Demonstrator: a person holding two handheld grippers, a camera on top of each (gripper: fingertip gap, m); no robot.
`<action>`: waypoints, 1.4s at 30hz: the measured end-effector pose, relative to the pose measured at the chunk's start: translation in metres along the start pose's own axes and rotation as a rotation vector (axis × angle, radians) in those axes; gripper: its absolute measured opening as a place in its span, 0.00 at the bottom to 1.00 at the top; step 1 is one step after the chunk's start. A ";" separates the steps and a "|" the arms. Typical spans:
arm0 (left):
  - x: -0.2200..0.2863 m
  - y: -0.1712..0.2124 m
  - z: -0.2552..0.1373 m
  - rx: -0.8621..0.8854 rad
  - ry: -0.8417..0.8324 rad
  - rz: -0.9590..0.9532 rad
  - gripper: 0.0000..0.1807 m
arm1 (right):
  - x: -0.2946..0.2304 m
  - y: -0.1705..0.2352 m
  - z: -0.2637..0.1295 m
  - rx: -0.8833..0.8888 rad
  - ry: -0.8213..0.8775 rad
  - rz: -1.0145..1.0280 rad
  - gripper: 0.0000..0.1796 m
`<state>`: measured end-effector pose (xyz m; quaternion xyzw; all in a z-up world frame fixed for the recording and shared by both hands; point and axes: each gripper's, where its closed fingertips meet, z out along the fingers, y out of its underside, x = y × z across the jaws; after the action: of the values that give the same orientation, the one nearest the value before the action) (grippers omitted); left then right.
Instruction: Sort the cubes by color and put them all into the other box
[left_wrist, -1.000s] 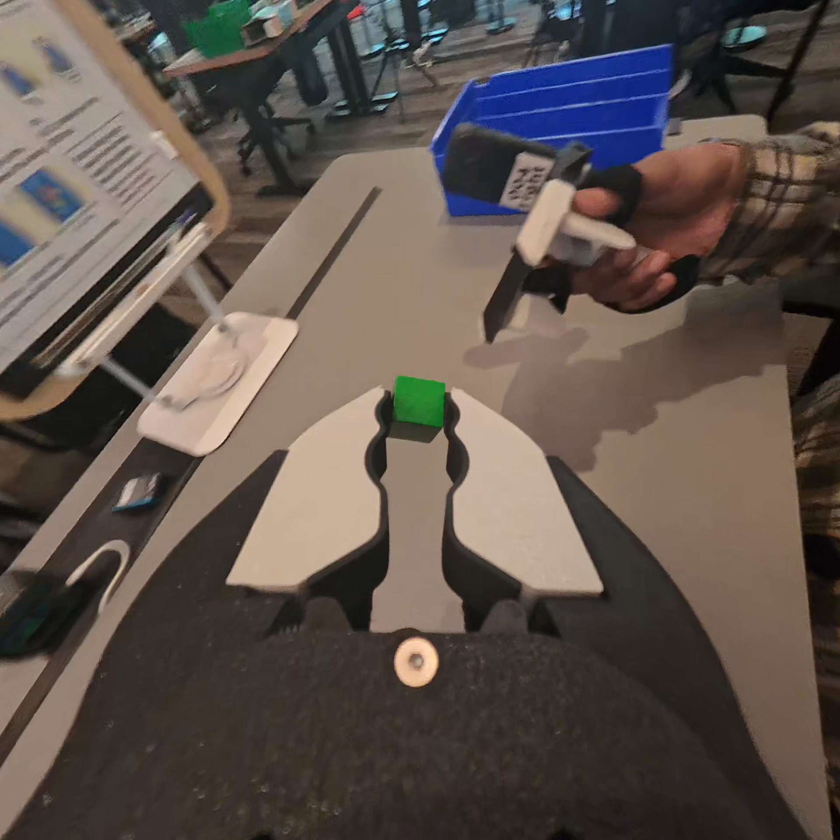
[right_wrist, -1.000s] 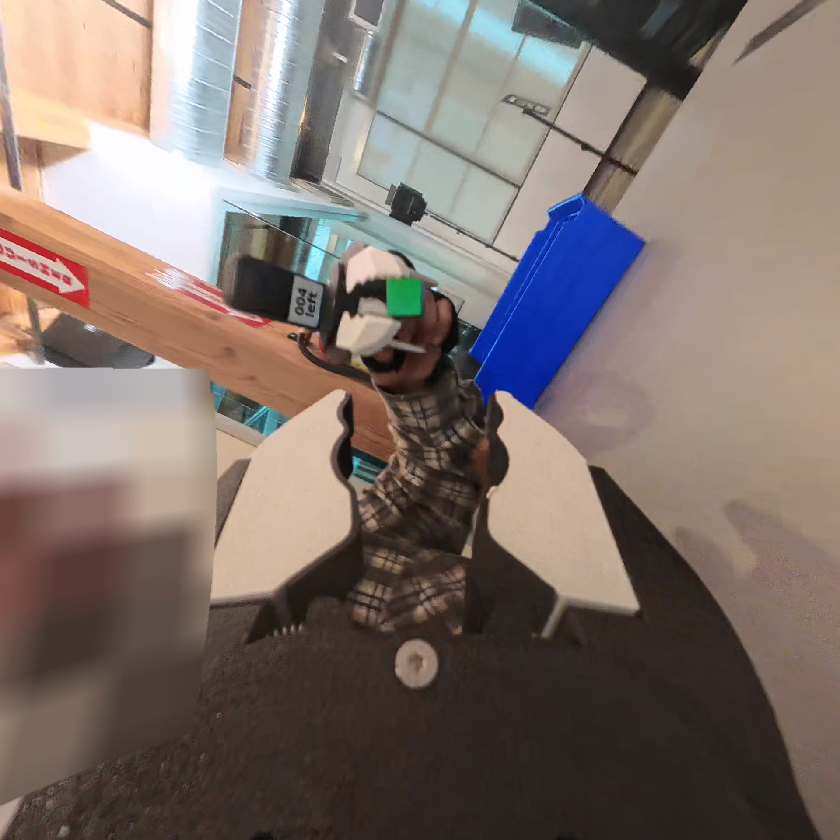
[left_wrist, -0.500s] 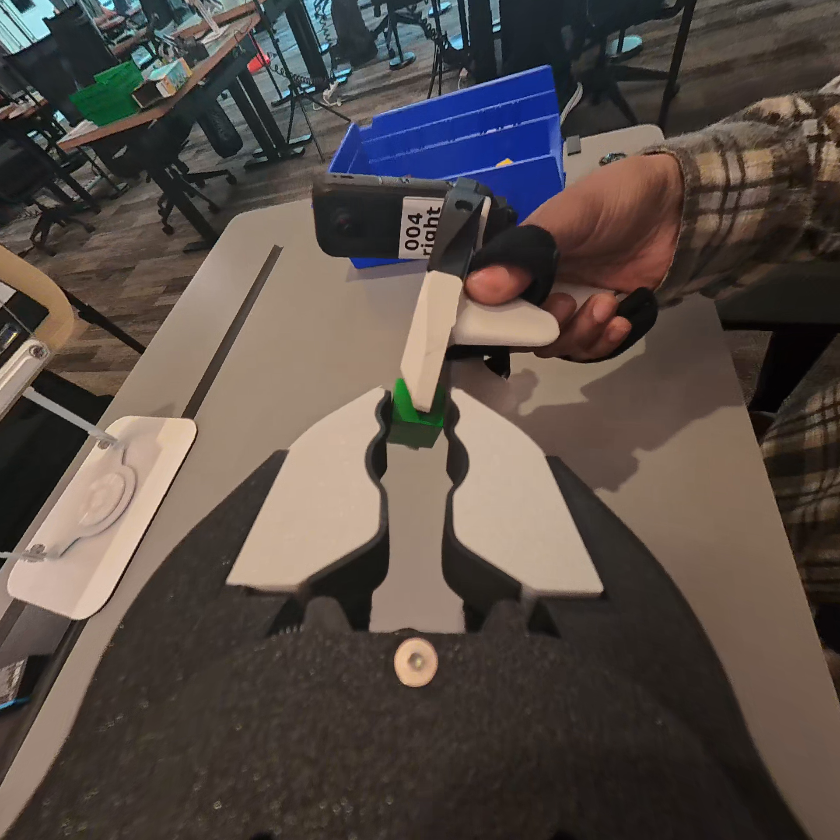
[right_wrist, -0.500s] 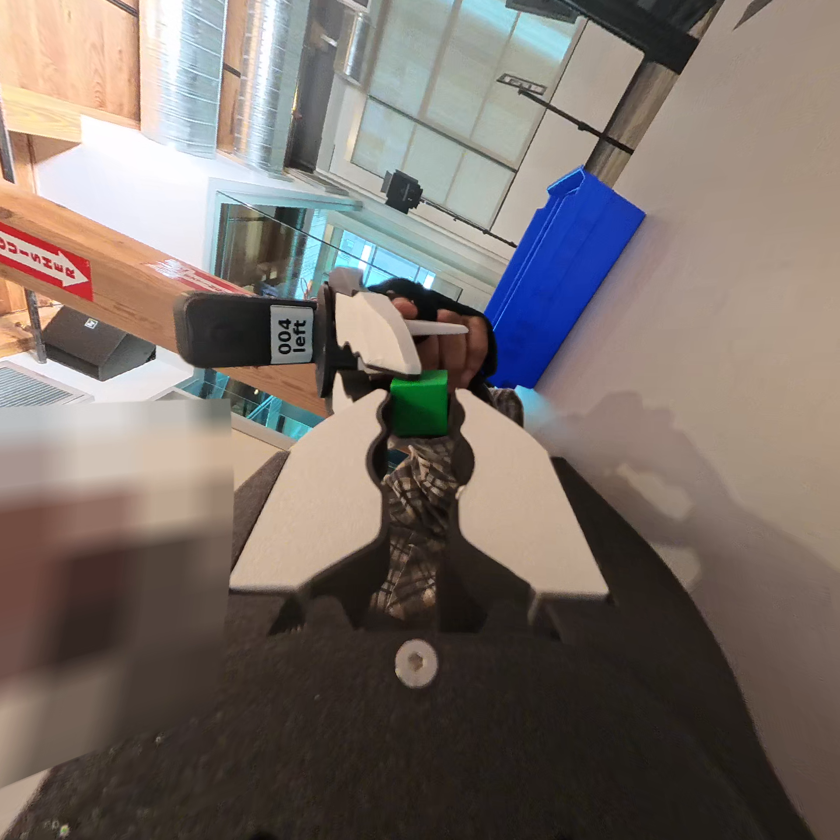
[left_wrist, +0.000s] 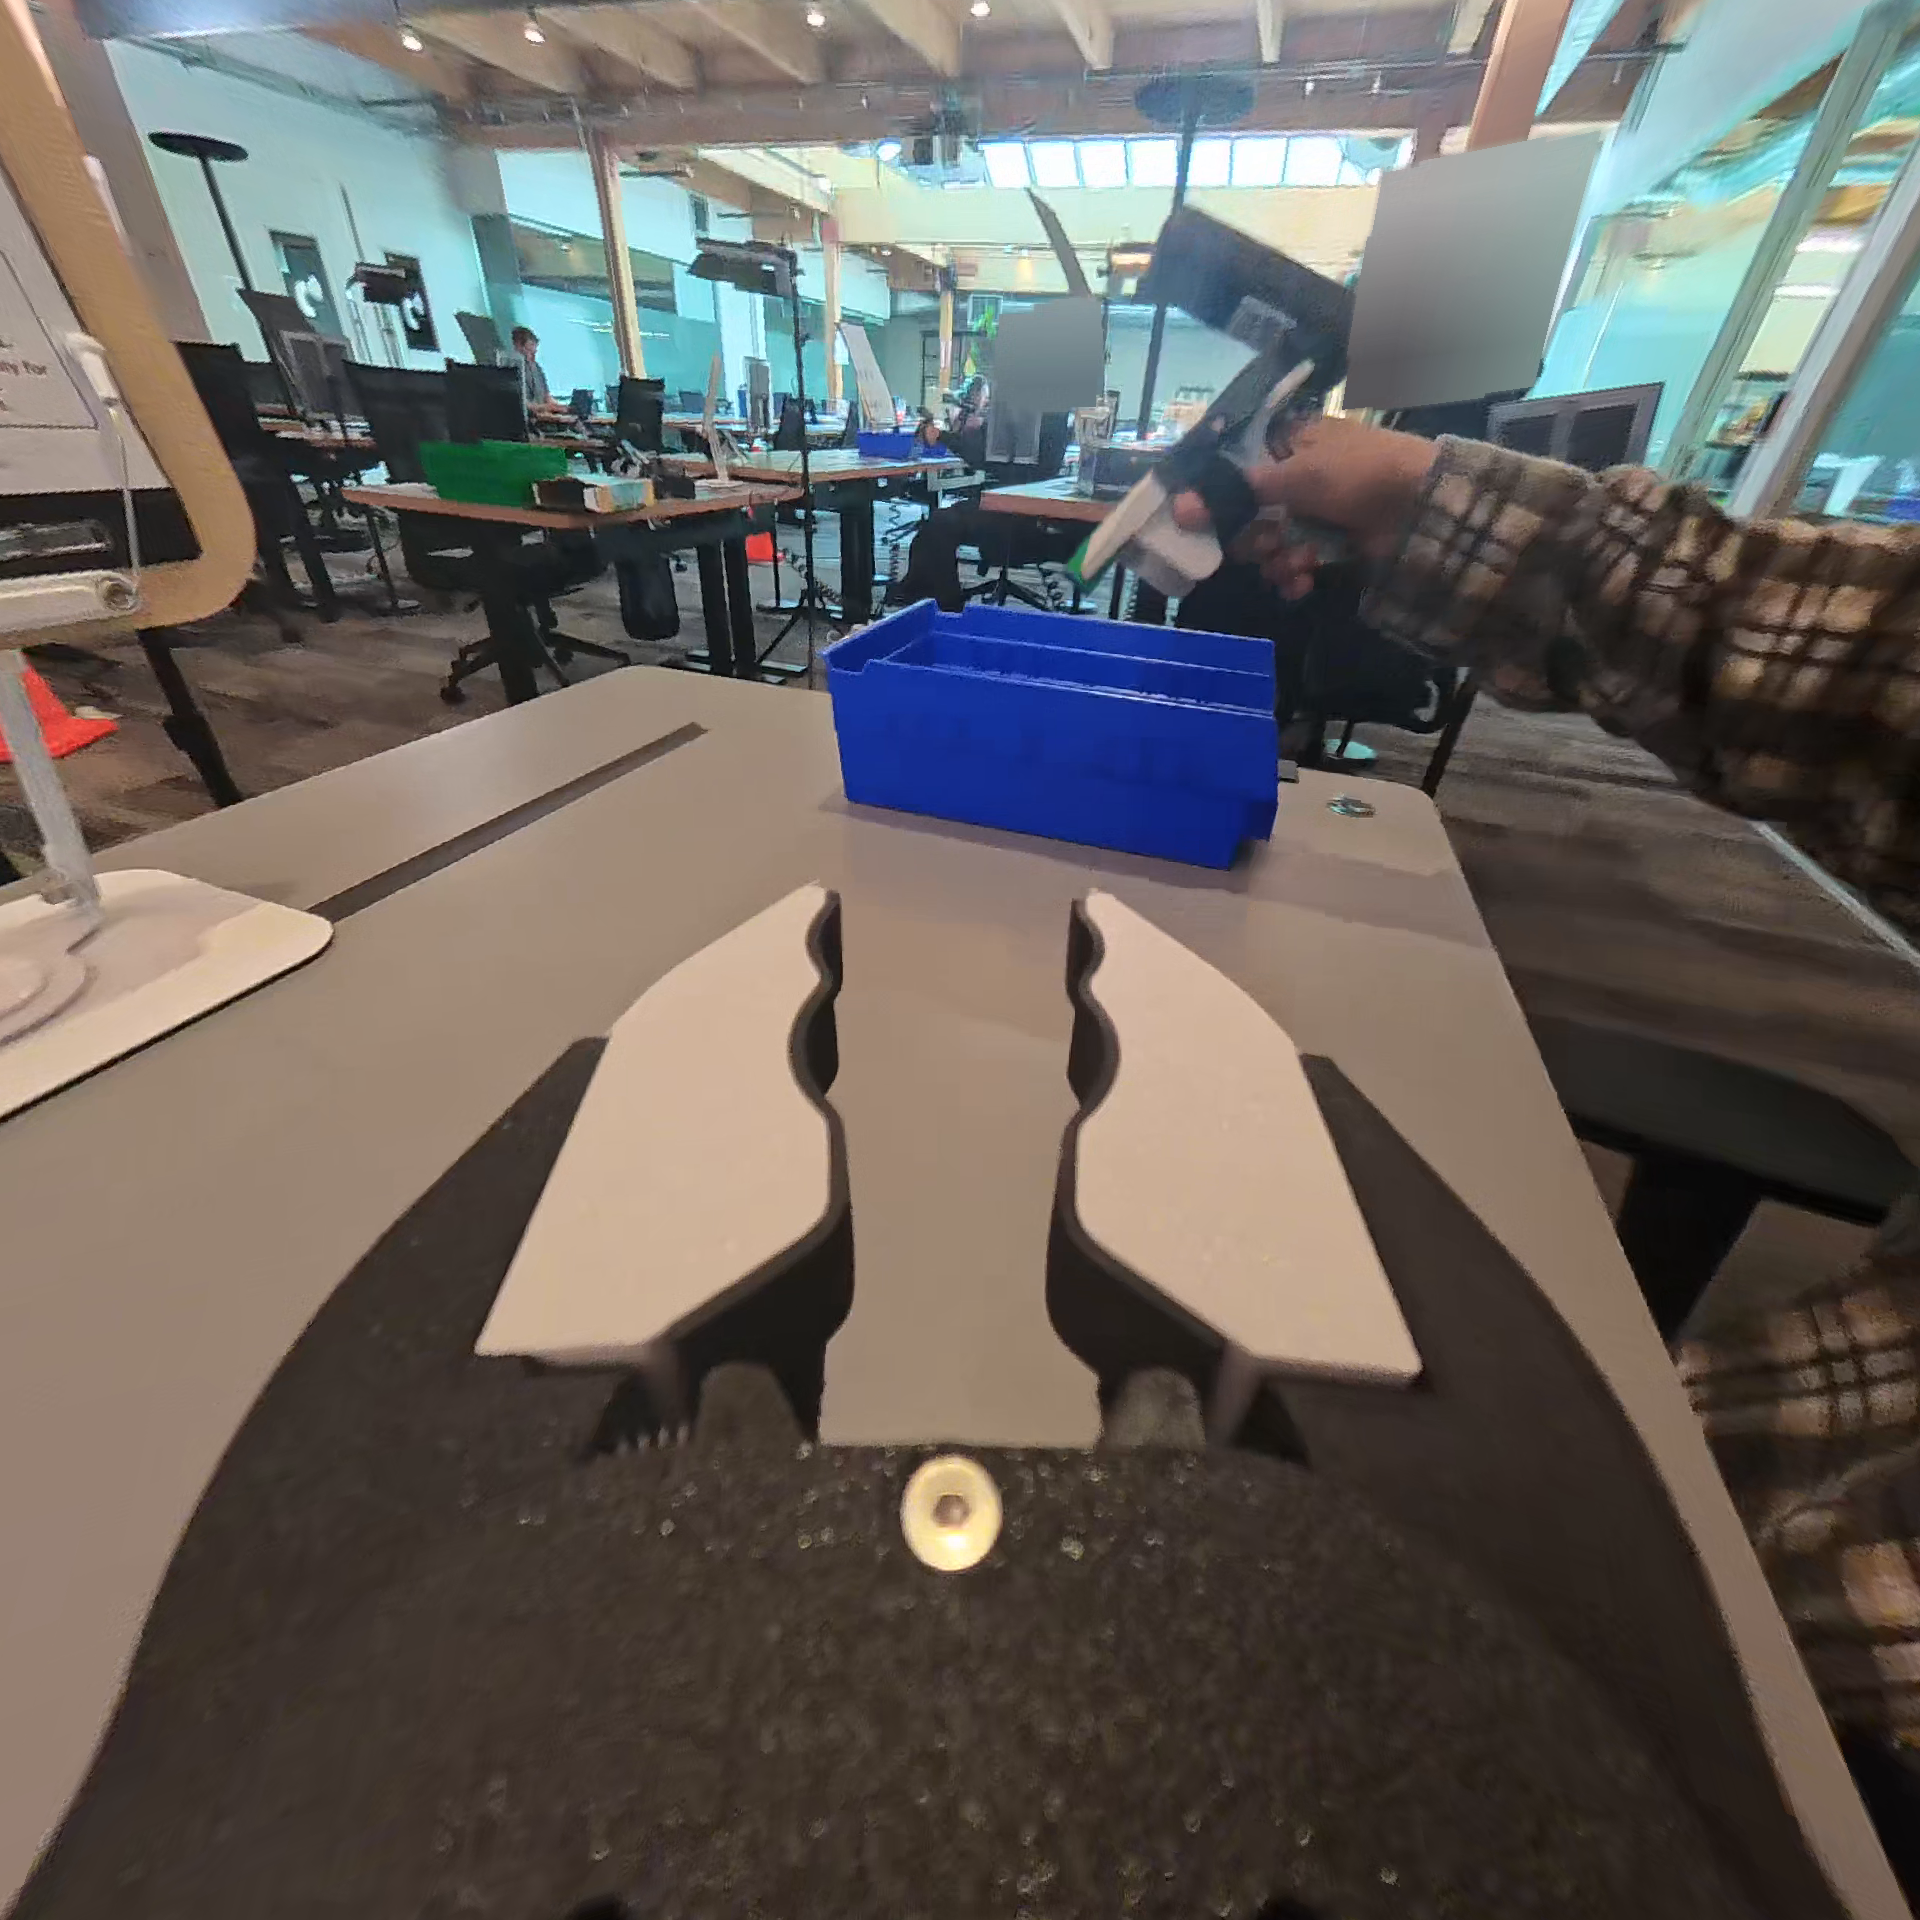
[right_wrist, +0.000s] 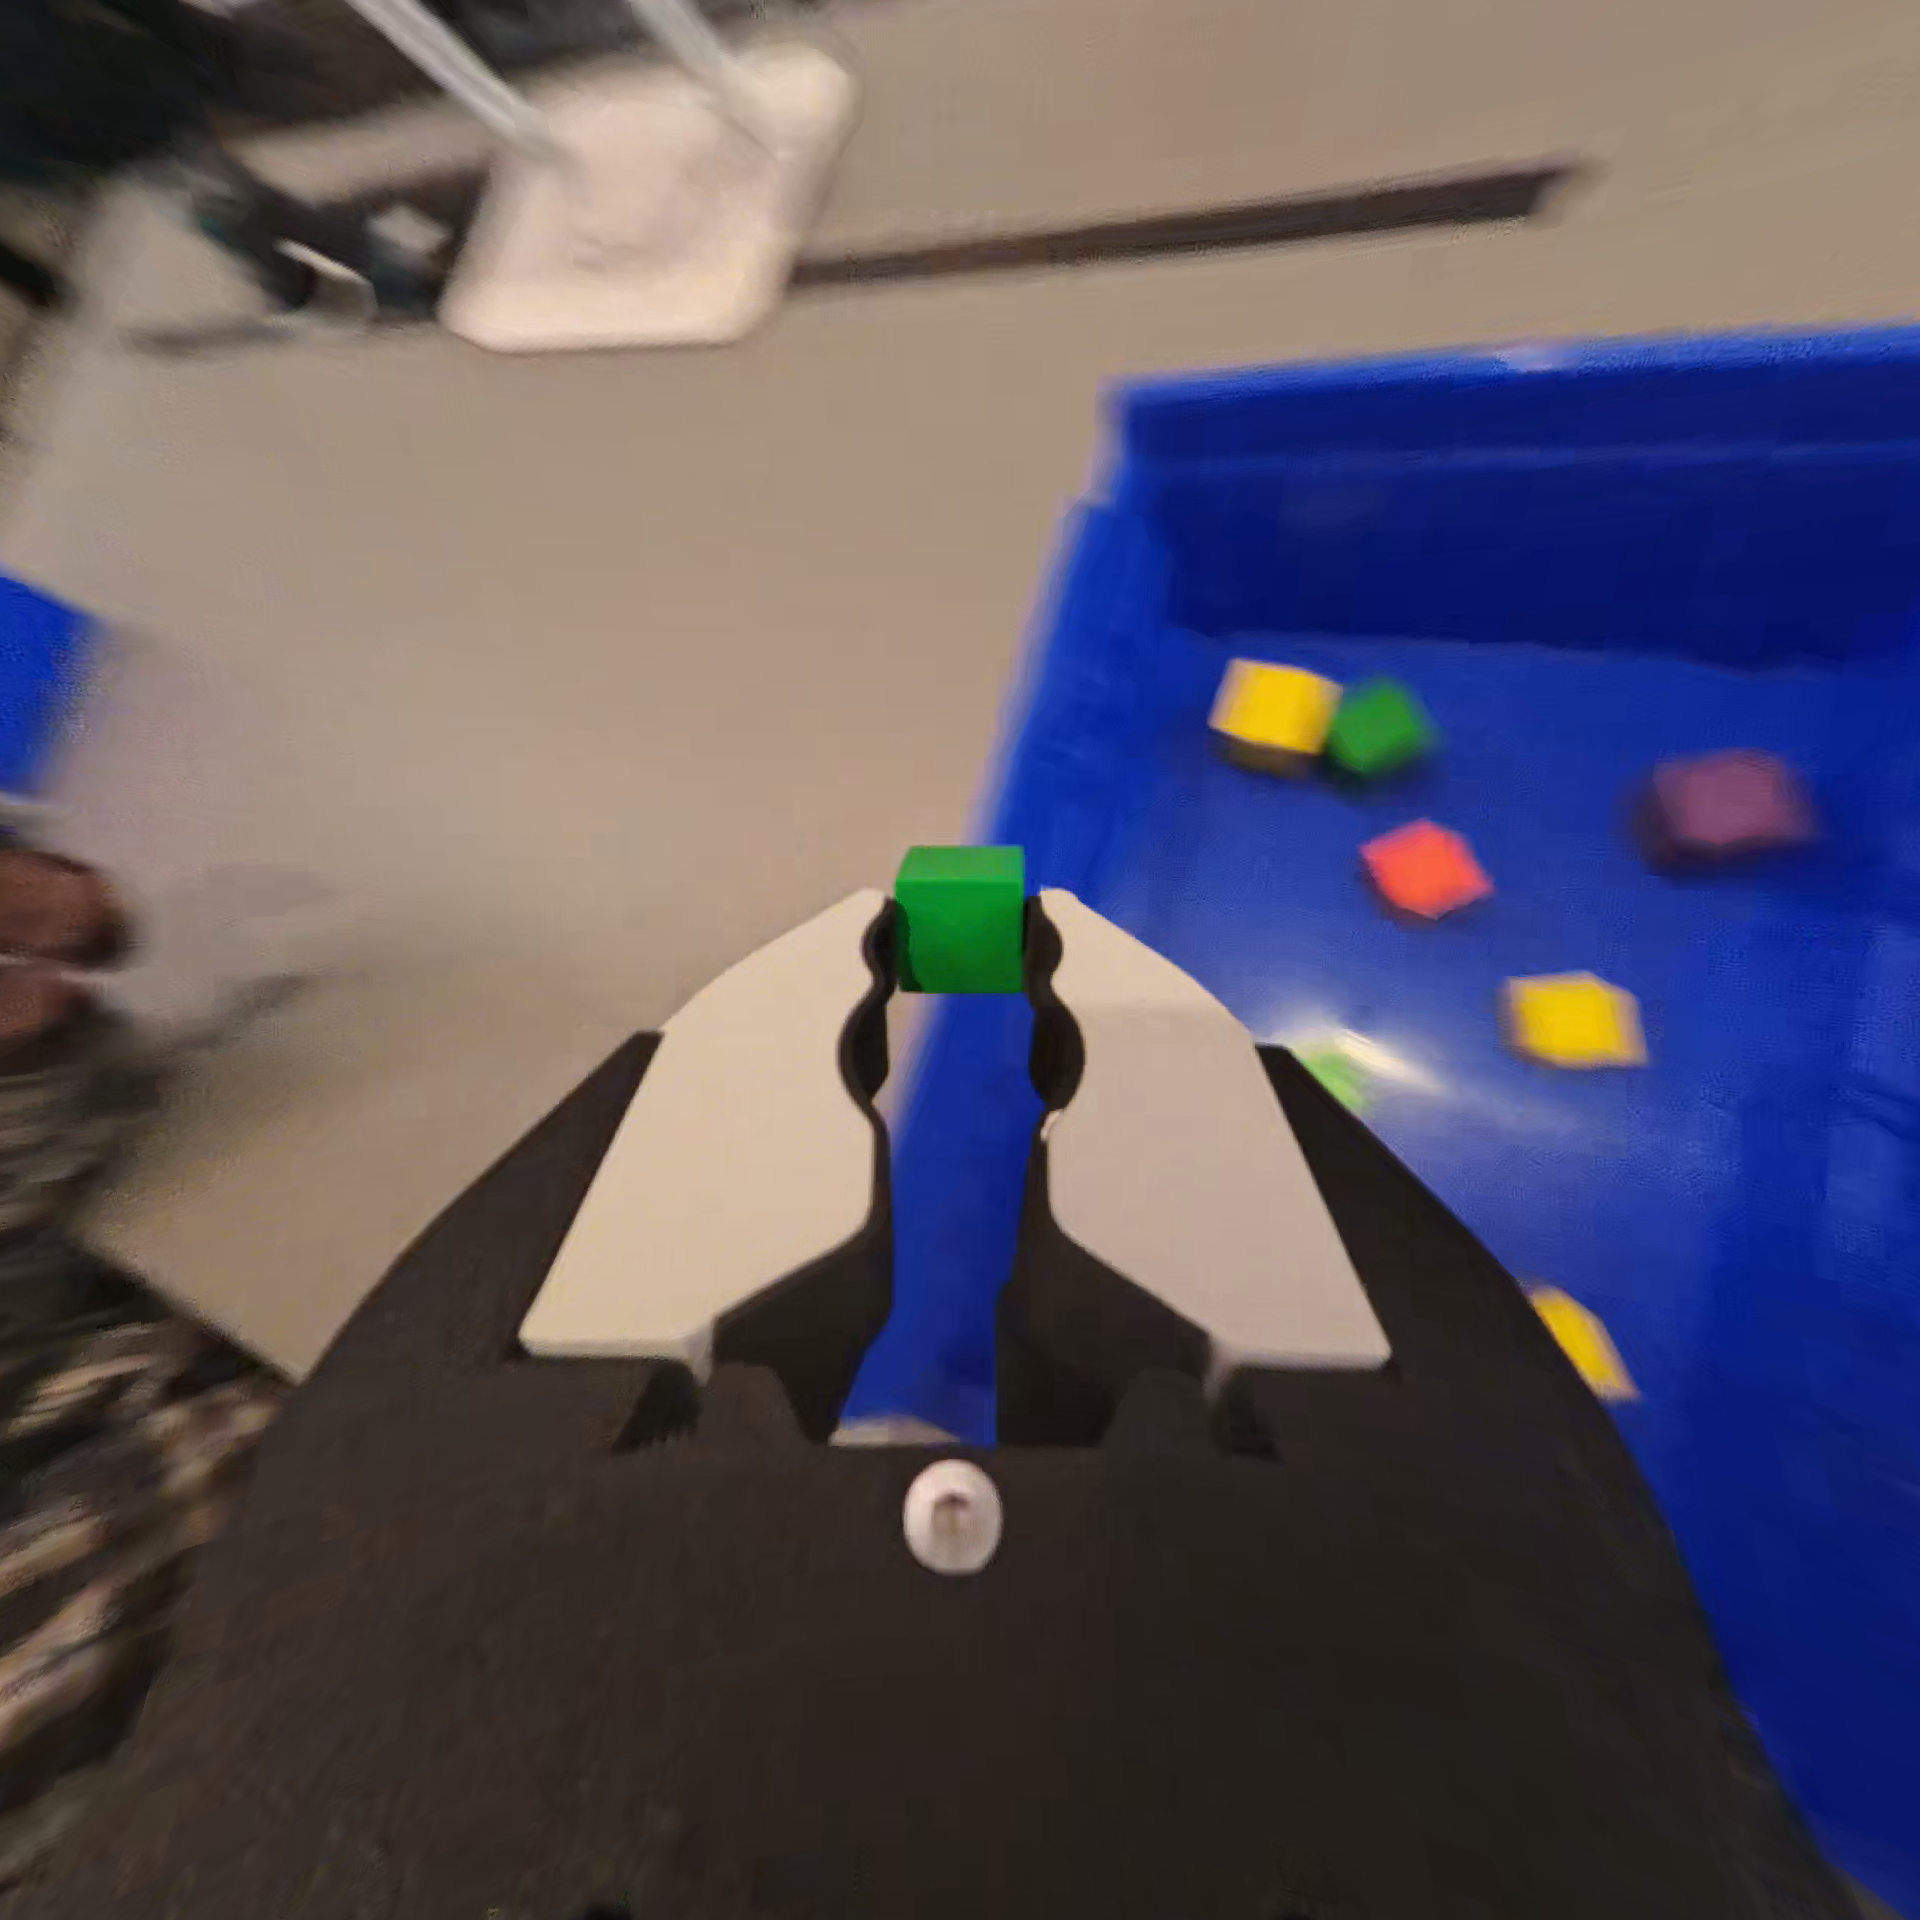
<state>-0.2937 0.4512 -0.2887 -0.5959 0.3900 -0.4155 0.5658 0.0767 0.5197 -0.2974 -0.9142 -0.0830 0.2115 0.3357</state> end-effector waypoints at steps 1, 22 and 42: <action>0.001 0.000 0.000 -0.002 0.006 0.011 0.22 | 0.025 0.010 -0.006 -0.058 0.073 -0.001 0.13; 0.009 0.024 0.015 -0.065 0.014 0.152 0.18 | 0.041 0.086 -0.004 -0.352 0.075 -0.017 0.37; -0.016 -0.038 -0.056 -0.067 -0.216 0.199 0.23 | -0.232 0.005 0.090 0.555 -0.508 -0.323 0.37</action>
<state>-0.3516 0.4485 -0.2504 -0.6140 0.3977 -0.2776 0.6226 -0.1714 0.4998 -0.2861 -0.6827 -0.2455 0.3894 0.5674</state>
